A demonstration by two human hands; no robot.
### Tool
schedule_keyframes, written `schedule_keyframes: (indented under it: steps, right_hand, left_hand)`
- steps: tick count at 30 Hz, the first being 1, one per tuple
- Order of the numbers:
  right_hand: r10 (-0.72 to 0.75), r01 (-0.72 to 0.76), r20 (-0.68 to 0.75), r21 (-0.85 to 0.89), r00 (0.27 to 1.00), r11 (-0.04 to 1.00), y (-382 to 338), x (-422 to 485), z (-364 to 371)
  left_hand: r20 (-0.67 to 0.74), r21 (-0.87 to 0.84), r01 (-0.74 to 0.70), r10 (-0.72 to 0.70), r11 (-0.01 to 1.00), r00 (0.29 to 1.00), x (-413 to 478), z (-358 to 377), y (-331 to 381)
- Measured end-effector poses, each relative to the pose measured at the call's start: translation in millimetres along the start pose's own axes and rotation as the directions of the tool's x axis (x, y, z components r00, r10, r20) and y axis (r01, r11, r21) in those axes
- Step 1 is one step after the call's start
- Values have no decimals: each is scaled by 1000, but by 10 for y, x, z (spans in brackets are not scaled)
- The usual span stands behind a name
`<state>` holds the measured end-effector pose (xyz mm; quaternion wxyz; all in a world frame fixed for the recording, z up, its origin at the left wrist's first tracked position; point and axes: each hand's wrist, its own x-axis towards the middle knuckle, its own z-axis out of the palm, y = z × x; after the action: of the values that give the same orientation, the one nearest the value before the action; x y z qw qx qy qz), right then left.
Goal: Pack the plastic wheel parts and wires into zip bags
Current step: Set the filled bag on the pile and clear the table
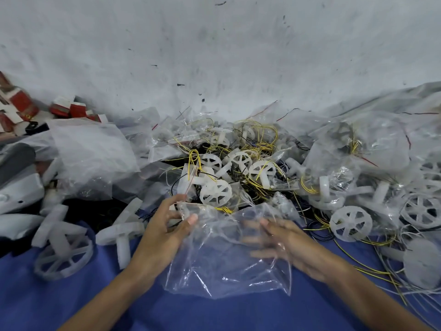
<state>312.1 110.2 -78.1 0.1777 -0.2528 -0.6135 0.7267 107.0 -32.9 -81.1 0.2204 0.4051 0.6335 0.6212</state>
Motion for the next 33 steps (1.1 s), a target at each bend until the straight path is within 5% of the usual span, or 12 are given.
schedule_keyframes:
  steps: [6, 8, 13, 21, 29, 33]
  right_hand:
    - [-20, 30, -39, 273, 999, 962, -236, -39, -324]
    - [-47, 58, -61, 199, 997, 978, -301, -70, -365]
    - [-30, 27, 22, 124, 999, 992, -239, -95, -299]
    - [9, -79, 288, 232, 957, 969, -19, 9, -113]
    - [227, -263, 607, -31, 762, 964, -74, -54, -118]
    - [235, -251, 558, -49, 796, 967, -91, -49, -91]
  left_hand:
    - [-227, 72, -3, 20, 997, 974, 95, -128, 33]
    - [-269, 240, 16, 51, 971, 962, 124, -165, 47]
    - [-97, 544, 52, 1, 838, 995, 104, -233, 100]
    - [45, 284, -33, 21, 958, 999, 51, -181, 121]
    - [-232, 160, 7, 31, 987, 972, 112, -201, 45]
    - [-275, 387, 32, 82, 922, 958, 175, -311, 97]
